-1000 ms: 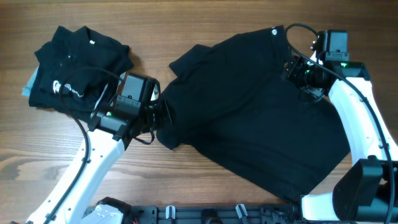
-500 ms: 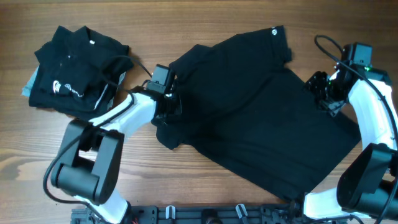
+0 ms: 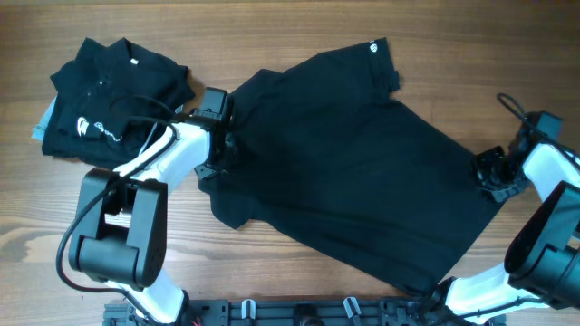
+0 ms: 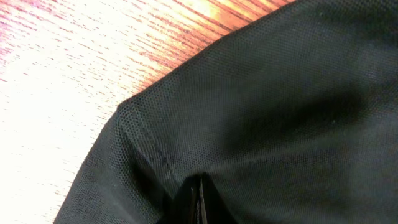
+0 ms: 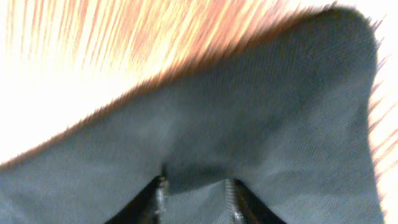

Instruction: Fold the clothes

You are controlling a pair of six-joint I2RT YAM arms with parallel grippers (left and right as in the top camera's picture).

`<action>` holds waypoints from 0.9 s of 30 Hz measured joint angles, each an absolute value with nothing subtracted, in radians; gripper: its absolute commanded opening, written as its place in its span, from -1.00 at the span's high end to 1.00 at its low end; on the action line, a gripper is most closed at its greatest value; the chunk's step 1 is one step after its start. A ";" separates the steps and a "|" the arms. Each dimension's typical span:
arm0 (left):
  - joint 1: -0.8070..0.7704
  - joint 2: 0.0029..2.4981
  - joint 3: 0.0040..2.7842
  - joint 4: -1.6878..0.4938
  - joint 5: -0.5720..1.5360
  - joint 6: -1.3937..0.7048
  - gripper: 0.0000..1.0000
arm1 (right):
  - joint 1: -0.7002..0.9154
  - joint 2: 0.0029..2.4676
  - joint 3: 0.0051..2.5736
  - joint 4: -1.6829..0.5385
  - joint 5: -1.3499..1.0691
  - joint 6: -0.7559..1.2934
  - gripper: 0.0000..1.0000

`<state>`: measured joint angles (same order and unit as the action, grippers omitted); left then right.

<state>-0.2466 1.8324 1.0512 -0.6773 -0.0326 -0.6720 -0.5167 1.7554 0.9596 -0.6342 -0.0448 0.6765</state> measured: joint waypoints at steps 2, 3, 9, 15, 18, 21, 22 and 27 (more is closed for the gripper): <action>-0.242 1.829 1.052 -0.677 -0.021 -0.672 0.72 | -0.540 1.767 0.961 -0.571 -0.007 0.717 0.89; -0.240 1.826 1.052 -0.677 -0.009 -0.670 0.60 | -0.551 1.777 0.965 -0.525 0.017 0.736 0.91; -0.240 1.771 1.045 -0.696 0.142 -0.562 0.14 | -0.638 1.832 0.994 -0.305 0.055 0.693 0.92; -0.249 1.607 1.053 -0.509 0.281 -0.443 0.22 | -0.662 1.834 1.198 -0.335 -0.065 0.505 0.13; -0.278 1.612 1.055 -0.420 0.285 -0.389 0.41 | -0.662 1.758 1.221 -0.338 -0.222 0.492 0.08; -0.316 1.668 1.058 -0.285 0.274 -0.328 0.52 | -0.659 1.662 1.226 -0.403 -0.389 0.492 0.06; -0.325 1.698 1.058 -0.247 0.272 -0.311 0.56 | -0.655 1.635 1.229 -0.440 -0.436 0.491 0.07; -0.334 1.888 1.060 -0.098 0.260 -0.265 0.88 | -0.575 1.580 1.235 -0.640 -0.554 0.455 0.05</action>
